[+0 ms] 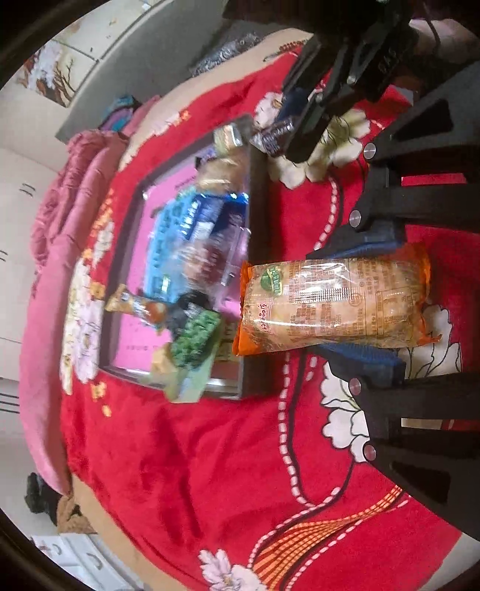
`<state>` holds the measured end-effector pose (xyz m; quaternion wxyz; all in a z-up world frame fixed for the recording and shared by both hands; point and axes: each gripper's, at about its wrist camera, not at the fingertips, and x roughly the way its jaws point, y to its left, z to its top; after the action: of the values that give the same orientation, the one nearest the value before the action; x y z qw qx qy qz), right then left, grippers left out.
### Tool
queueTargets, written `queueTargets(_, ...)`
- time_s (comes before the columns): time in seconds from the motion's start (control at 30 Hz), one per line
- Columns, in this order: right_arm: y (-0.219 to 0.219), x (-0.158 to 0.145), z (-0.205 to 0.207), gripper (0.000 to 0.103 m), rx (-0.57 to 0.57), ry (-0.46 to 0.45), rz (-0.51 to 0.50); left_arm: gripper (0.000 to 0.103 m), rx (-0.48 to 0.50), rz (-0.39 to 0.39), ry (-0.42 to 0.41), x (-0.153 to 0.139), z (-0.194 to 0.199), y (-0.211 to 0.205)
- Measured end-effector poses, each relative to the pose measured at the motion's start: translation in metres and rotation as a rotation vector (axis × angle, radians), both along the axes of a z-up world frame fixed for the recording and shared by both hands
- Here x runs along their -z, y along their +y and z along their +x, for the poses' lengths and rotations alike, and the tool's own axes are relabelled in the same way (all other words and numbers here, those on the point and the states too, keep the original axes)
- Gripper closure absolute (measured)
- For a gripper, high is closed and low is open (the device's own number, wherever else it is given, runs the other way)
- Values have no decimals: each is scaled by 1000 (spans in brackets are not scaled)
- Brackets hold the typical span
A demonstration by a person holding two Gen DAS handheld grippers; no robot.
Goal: Organize snacks
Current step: 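Grasp the orange bread bag with the left tool while the right tool grasps the dark chocolate, then carry the bread bag and dark chocolate over the tray and lower them with both tools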
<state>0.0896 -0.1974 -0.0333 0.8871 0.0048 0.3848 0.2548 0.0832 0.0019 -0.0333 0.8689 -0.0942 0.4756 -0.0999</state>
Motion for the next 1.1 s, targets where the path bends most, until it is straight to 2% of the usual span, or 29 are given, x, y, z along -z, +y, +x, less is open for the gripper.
queueTargets(0.33,-3,-12,4,67,31,-39,28,63,-29,11,-163,-30,0,6)
queueTargets(0.7,0,-20,21,67,61,-60,58,63,-34,60,-202,-27,20,4)
queueTargets(1.1,-2,-17,35,67,88,-53,68,63,-27,66,-185,-17,41,-8)
